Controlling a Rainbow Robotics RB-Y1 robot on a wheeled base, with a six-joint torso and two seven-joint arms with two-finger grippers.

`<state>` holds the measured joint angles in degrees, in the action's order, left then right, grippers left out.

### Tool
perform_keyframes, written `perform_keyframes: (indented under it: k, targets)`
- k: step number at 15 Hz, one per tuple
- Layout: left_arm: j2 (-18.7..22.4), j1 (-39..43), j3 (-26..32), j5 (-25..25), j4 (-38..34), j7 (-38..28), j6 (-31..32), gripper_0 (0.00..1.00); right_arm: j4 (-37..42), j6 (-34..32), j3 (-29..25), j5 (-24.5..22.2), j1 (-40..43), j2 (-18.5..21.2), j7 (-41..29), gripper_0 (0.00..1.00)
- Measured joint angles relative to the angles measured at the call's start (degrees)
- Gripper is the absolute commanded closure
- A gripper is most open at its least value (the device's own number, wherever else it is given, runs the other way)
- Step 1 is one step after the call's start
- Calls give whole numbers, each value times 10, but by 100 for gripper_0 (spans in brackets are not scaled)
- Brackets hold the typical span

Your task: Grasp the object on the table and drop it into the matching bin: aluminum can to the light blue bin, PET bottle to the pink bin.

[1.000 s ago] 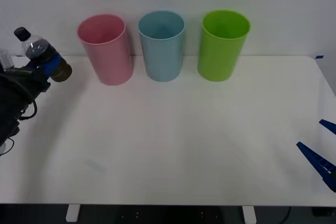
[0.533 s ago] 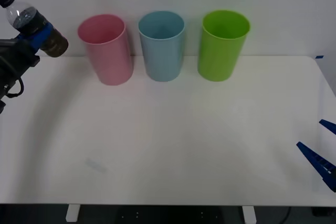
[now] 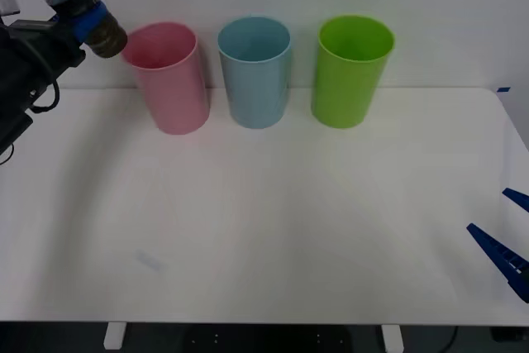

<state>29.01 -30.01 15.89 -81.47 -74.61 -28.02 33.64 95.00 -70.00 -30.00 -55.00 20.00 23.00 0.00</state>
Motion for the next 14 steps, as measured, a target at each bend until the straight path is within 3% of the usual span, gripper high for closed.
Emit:
perform_keyframes:
  k: [8, 14]
  targets:
    - [-10, -151, -49, -66, 168, 7, -1, 100, 0, 0, 0, 0, 0, 0, 0, 0]
    - [-56, -186, -25, -129, 197, 13, -22, 99, 0, 0, 0, 0, 0, 0, 0, 0]
